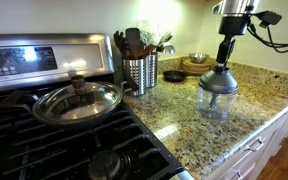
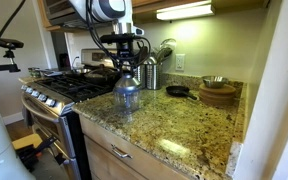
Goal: Put the blade in the clear bowl and then cover the bowl with the grey lid
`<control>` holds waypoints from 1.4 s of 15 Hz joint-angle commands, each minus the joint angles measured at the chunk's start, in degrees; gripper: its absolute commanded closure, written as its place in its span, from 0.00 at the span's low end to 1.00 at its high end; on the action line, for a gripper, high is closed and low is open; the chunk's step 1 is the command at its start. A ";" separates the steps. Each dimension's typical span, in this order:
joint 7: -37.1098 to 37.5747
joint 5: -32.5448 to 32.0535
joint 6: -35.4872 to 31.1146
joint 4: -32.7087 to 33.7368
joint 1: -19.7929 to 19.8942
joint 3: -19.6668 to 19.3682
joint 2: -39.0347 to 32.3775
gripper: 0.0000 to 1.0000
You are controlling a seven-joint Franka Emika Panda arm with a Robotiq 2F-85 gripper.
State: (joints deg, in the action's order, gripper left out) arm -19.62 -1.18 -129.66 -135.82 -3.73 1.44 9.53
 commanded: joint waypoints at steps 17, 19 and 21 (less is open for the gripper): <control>-0.31 -0.18 -2.12 -3.76 -0.27 -0.01 2.48 0.65; -0.14 -0.23 -2.11 -4.30 -0.34 0.11 2.83 0.65; 0.00 -0.20 -2.01 -4.65 -0.41 0.27 3.08 0.65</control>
State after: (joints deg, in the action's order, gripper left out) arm -19.90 -1.12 -130.00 -136.94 -3.80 1.79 10.36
